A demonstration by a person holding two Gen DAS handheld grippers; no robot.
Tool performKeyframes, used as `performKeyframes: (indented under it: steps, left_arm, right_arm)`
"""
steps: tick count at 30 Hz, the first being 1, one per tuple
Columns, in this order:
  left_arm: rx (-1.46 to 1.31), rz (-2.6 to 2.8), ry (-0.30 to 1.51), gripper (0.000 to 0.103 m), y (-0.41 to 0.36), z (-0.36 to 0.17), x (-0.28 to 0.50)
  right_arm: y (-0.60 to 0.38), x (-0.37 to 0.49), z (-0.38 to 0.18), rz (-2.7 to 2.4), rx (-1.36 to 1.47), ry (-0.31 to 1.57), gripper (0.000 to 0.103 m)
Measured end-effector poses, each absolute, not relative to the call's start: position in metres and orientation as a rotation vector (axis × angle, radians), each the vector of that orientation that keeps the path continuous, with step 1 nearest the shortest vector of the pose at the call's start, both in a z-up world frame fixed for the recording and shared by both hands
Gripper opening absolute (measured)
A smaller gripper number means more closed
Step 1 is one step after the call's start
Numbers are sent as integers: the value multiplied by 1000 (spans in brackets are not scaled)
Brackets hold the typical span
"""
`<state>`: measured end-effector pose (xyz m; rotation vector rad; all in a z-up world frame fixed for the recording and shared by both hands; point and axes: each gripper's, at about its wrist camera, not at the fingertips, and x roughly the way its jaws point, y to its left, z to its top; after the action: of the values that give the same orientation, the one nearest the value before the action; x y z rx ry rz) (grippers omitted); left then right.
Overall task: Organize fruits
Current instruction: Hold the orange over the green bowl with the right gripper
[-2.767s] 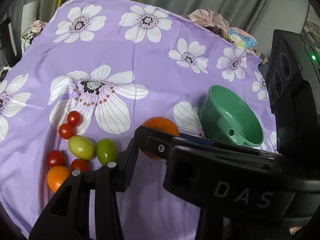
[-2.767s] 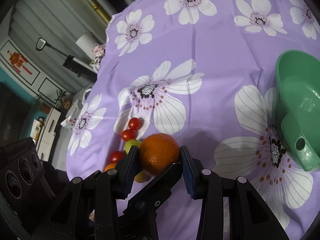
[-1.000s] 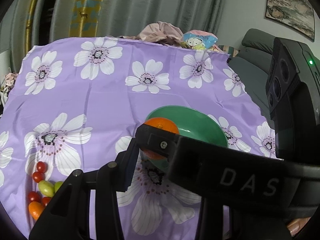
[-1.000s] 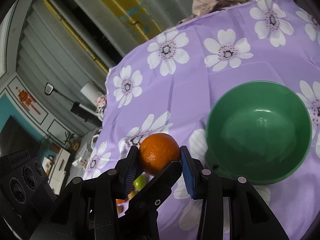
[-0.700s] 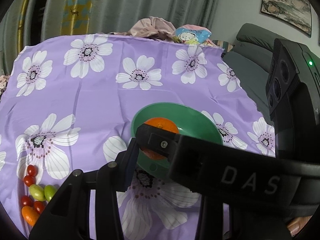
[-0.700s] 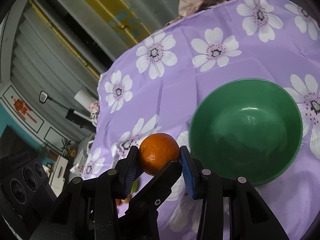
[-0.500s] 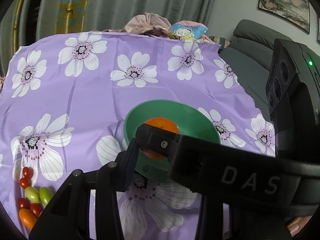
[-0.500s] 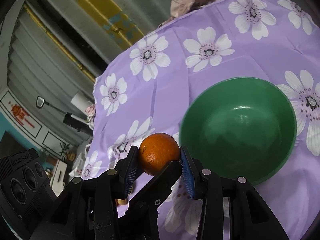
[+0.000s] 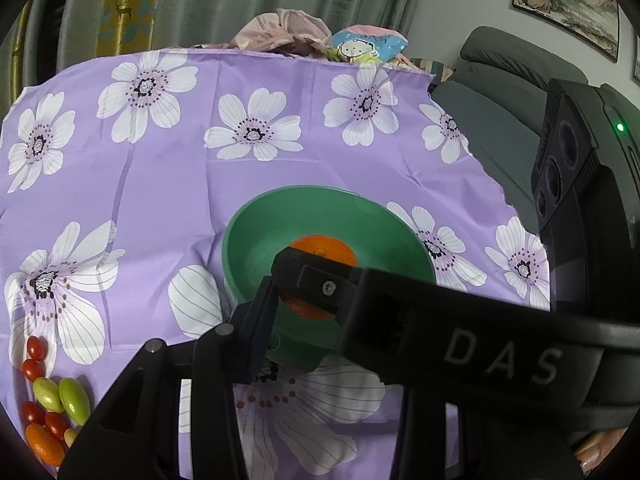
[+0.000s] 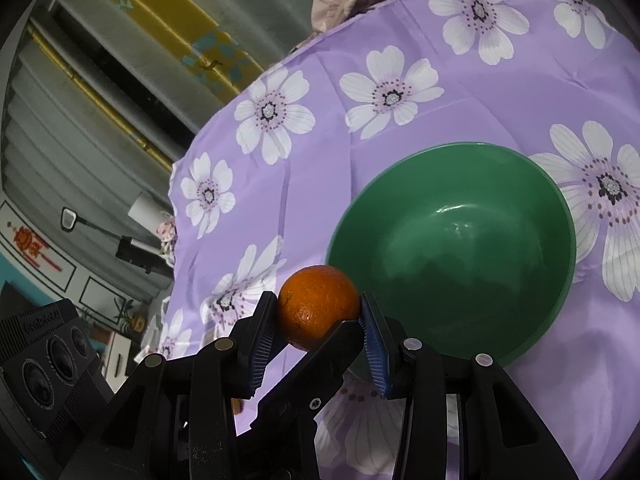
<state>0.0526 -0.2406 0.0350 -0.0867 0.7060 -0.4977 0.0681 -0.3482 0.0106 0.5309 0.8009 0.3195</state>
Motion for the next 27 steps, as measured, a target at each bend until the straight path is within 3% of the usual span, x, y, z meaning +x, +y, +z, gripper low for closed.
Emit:
performKeyframes:
  steps: [27]
  left_arm:
    - [-102, -570, 780, 41, -255, 16, 73]
  right_arm:
    - [-366, 78, -6, 224, 575, 857, 44]
